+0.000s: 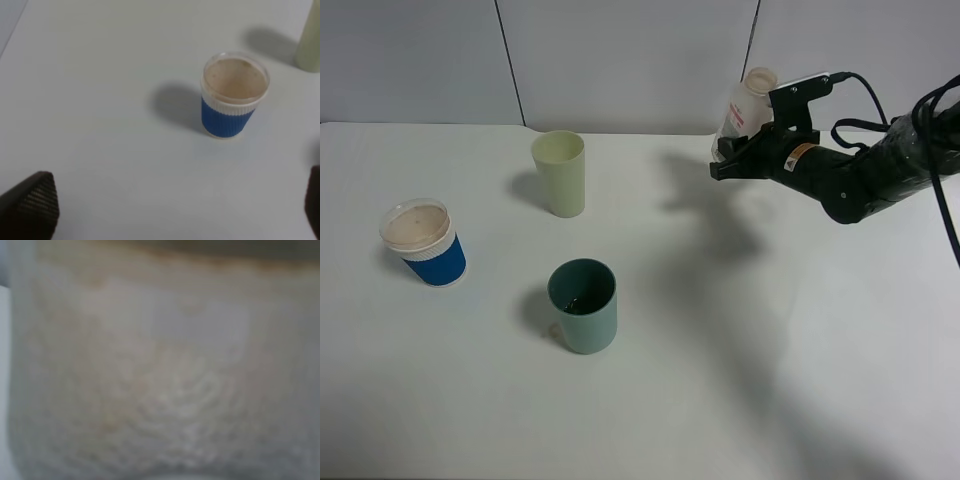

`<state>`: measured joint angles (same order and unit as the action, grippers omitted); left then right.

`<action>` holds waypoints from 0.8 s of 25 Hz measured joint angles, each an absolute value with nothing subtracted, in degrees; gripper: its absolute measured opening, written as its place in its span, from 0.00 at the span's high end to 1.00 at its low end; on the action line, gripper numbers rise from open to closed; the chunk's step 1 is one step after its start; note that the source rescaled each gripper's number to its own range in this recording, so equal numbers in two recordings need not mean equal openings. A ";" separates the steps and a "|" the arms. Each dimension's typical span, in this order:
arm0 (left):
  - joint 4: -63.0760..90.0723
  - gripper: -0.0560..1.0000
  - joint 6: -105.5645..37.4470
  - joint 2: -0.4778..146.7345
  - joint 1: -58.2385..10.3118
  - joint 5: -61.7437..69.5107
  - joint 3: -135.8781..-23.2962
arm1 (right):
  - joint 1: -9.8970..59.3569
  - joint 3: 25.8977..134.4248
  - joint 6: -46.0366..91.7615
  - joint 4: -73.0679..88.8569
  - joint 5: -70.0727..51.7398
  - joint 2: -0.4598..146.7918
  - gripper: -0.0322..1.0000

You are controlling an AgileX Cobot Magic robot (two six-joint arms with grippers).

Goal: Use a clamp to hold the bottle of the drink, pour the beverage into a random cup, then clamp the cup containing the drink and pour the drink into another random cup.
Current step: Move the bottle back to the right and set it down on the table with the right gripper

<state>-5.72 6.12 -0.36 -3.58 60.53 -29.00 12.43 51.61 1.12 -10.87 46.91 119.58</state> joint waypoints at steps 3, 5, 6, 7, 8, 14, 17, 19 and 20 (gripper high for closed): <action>-5.72 0.00 6.12 -0.36 -3.58 60.53 -29.00 | 12.43 51.61 1.12 -10.20 46.60 119.58 0.97; -5.72 0.00 6.12 -0.36 -3.58 60.53 -29.00 | 12.43 51.61 1.12 -9.89 45.27 119.58 0.97; -5.72 0.00 6.12 -0.36 -3.58 60.53 -29.00 | 12.43 51.61 1.12 -9.83 45.02 119.58 0.97; -5.72 0.00 6.12 -0.36 -3.58 60.53 -29.00 | 12.43 51.61 1.12 -9.78 44.89 119.58 0.97; -5.72 0.00 6.12 -0.36 -3.58 60.53 -29.00 | 12.43 51.61 1.12 -9.78 44.76 119.58 0.97; -5.72 0.00 6.12 -0.36 -3.58 60.53 -29.00 | 12.43 52.33 1.12 -9.78 44.97 120.83 0.97; -5.72 0.00 6.12 -0.36 -3.58 60.53 -29.00 | 12.78 53.49 1.12 -9.78 44.68 121.73 0.97; -5.72 0.00 6.12 -0.36 -3.58 60.53 -29.00 | 13.40 54.66 1.12 -9.78 44.73 122.16 0.97; -5.72 0.00 6.12 -0.36 -3.58 60.53 -29.00 | 13.74 55.35 1.06 -9.78 44.67 122.39 0.97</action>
